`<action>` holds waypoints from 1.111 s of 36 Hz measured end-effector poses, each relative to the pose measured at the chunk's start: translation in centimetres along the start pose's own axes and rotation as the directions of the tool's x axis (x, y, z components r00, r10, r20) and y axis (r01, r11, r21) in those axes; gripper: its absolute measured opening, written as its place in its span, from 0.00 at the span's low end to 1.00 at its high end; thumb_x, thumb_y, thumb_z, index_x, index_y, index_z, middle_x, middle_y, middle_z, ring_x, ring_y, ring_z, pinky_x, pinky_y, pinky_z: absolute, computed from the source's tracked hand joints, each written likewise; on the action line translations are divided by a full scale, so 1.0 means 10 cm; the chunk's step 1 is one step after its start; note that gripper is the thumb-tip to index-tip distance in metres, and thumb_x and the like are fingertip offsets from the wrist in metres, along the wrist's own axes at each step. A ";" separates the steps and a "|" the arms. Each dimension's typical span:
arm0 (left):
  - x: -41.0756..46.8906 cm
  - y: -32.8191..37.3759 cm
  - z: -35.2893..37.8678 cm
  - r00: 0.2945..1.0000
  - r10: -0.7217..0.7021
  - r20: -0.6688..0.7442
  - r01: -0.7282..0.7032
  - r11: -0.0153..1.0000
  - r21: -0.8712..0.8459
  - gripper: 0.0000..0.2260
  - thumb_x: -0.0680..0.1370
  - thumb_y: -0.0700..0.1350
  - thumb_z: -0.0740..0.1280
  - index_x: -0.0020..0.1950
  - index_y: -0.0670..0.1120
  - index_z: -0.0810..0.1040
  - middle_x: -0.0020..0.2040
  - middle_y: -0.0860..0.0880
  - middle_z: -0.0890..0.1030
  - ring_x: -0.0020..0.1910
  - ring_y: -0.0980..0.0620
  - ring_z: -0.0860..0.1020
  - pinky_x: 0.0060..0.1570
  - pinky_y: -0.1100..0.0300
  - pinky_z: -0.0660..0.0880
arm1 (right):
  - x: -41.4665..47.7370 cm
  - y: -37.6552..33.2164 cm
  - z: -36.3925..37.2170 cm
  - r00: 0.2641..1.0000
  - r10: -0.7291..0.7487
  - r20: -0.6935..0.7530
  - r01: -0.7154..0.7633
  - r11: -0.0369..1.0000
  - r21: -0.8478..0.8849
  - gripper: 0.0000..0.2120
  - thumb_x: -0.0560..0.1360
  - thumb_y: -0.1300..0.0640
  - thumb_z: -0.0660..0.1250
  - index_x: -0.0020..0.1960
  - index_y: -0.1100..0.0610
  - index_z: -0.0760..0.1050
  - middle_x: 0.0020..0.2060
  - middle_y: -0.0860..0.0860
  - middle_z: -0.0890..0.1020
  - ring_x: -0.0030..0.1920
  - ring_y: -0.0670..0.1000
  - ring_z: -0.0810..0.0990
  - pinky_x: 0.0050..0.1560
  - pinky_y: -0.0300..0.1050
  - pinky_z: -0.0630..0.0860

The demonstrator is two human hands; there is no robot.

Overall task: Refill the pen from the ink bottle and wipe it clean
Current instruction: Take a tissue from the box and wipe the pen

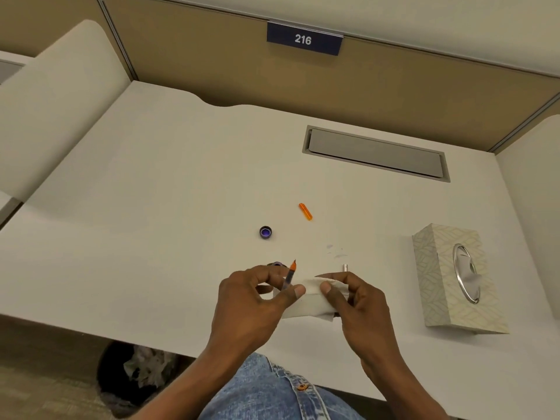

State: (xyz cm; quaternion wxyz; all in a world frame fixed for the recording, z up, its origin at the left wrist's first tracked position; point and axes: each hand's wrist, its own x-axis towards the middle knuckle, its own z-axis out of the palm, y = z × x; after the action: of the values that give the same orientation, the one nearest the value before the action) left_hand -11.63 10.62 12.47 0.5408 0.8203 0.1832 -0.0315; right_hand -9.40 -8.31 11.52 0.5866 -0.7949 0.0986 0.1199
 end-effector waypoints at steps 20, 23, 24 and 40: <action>-0.08 0.00 0.11 0.975 -0.154 0.163 0.179 0.972 -0.152 0.07 0.71 0.50 0.82 0.41 0.49 0.90 0.39 0.53 0.89 0.41 0.49 0.88 0.49 0.49 0.86 | -0.05 0.01 0.05 0.876 0.423 0.232 -0.478 0.698 0.532 0.10 0.77 0.55 0.70 0.52 0.58 0.87 0.44 0.57 0.89 0.46 0.56 0.85 0.48 0.52 0.83; -0.10 -0.01 0.12 0.974 -0.151 0.170 0.178 0.972 -0.154 0.08 0.70 0.52 0.83 0.42 0.48 0.90 0.39 0.52 0.89 0.41 0.48 0.88 0.50 0.46 0.86 | -0.08 0.02 0.08 0.879 0.411 0.242 -0.474 0.690 0.548 0.16 0.67 0.52 0.73 0.52 0.59 0.85 0.45 0.59 0.88 0.43 0.55 0.85 0.46 0.52 0.83; -0.11 -0.01 0.12 0.974 -0.151 0.169 0.177 0.972 -0.152 0.09 0.69 0.52 0.83 0.41 0.48 0.90 0.39 0.52 0.89 0.41 0.48 0.88 0.49 0.45 0.86 | -0.08 0.04 0.10 0.880 0.410 0.238 -0.471 0.698 0.539 0.16 0.68 0.52 0.73 0.52 0.59 0.85 0.45 0.59 0.88 0.43 0.55 0.85 0.45 0.51 0.84; -0.15 -0.03 0.12 0.990 -0.140 -0.011 0.136 0.978 -0.158 0.07 0.71 0.53 0.82 0.41 0.51 0.89 0.36 0.55 0.88 0.35 0.51 0.86 0.36 0.61 0.82 | -0.27 -0.05 0.21 0.983 0.155 0.100 -0.177 0.945 0.274 0.08 0.73 0.50 0.74 0.51 0.48 0.88 0.49 0.44 0.91 0.50 0.43 0.88 0.51 0.36 0.81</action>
State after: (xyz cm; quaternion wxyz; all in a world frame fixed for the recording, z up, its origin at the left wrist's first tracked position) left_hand -12.92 9.28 12.13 0.5982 0.7608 0.2474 -0.0455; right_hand -11.94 -6.16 12.19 0.6848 -0.6870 0.1583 0.1844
